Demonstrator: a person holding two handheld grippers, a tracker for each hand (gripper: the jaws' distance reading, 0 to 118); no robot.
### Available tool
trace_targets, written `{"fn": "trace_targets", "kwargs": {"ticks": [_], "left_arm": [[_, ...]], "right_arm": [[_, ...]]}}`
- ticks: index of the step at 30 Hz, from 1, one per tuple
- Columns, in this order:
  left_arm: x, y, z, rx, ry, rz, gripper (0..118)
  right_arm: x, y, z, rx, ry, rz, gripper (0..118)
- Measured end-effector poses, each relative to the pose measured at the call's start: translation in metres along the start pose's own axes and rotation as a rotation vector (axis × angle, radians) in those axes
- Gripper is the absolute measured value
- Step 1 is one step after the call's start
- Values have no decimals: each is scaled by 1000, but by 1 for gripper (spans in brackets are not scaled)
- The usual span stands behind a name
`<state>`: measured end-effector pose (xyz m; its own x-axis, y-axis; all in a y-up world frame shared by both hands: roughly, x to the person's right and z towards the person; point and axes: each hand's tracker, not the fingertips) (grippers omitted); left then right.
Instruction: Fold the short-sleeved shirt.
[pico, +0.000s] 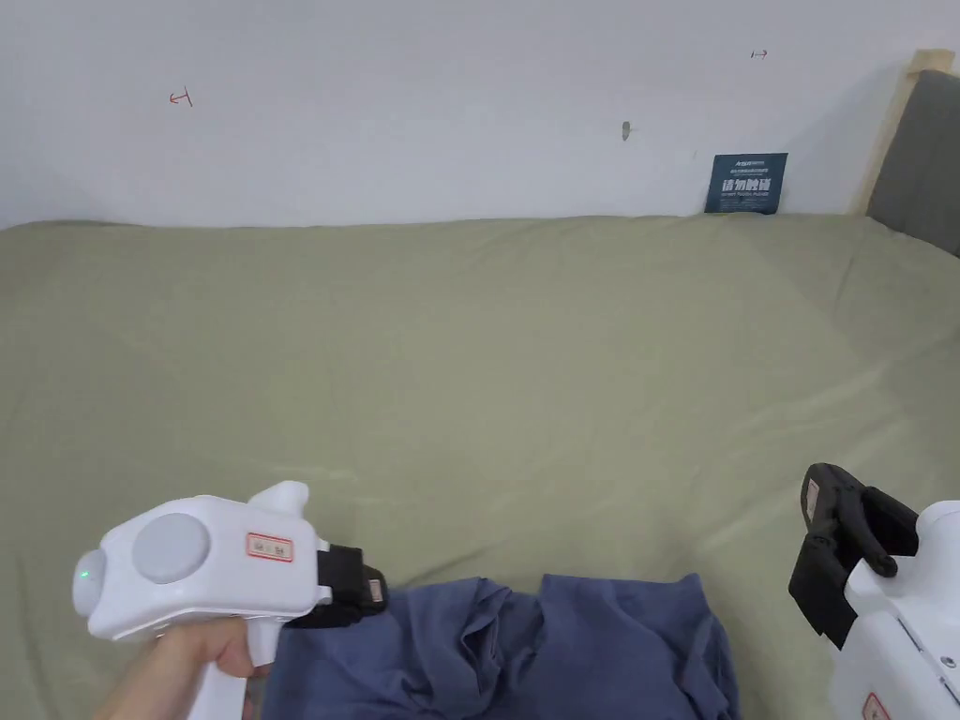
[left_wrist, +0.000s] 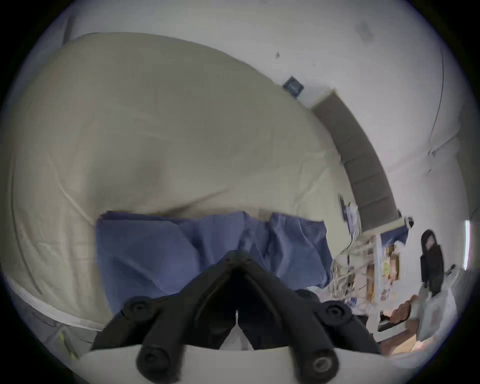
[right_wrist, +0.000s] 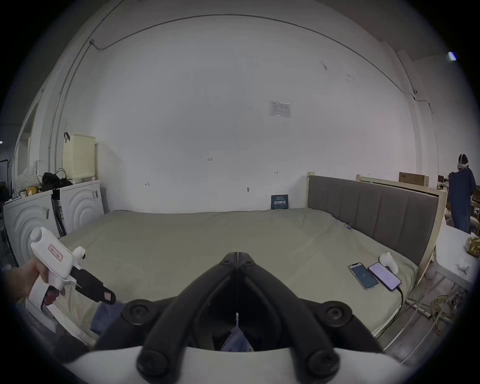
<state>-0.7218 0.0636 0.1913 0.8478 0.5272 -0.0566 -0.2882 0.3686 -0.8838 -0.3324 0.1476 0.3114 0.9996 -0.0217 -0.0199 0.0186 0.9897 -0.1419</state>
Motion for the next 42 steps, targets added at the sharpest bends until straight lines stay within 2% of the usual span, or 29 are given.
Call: {"fn": "trace_targets", "kwargs": {"ticks": [5,10,12,15,19,23,27,29,30,31,32,33,35,37,42], "left_arm": [[-12,-10,-39,-91,-140,106,0],[26,-52,-115,-246,-186,76,0],[31,-61,-129,-234,-192,78,0],[25,-50,-108,-218,-208,103,0],[7,-31,-31,-99,-180,-2,0],[-44,-15,35,16,-130,49,0],[-92,-18,52,21,-50,98,0],[-106,-24,47,7,-107,115,0],[-112,-27,42,-3,-161,134,12],[-116,-29,36,-16,-226,174,45],[-120,-30,31,-14,-256,189,102],[-121,-32,25,-19,-285,186,118],[-123,-33,14,40,-325,211,117],[-130,-30,1,-7,-334,210,117],[-122,-33,-28,-74,-534,288,116]], "right_arm": [[-8,-3,-4,-22,29,6,1],[-9,-7,-3,-45,20,30,1],[-8,-8,-3,-56,17,31,1],[-7,-9,-3,-68,15,32,1],[-12,-5,-5,-57,22,33,1],[-21,-1,-8,-47,40,23,1],[-33,-1,-9,-46,62,33,1],[-38,-1,-10,-52,71,37,1],[-40,-2,-10,-56,73,40,1],[-42,-3,-10,-61,76,44,1],[-44,-3,-10,-64,77,50,1],[-45,-4,-11,-70,77,56,1],[-47,-5,-12,-80,78,64,1],[-47,-5,-12,-84,75,71,1],[-49,-8,-17,-101,67,87,1]]}}
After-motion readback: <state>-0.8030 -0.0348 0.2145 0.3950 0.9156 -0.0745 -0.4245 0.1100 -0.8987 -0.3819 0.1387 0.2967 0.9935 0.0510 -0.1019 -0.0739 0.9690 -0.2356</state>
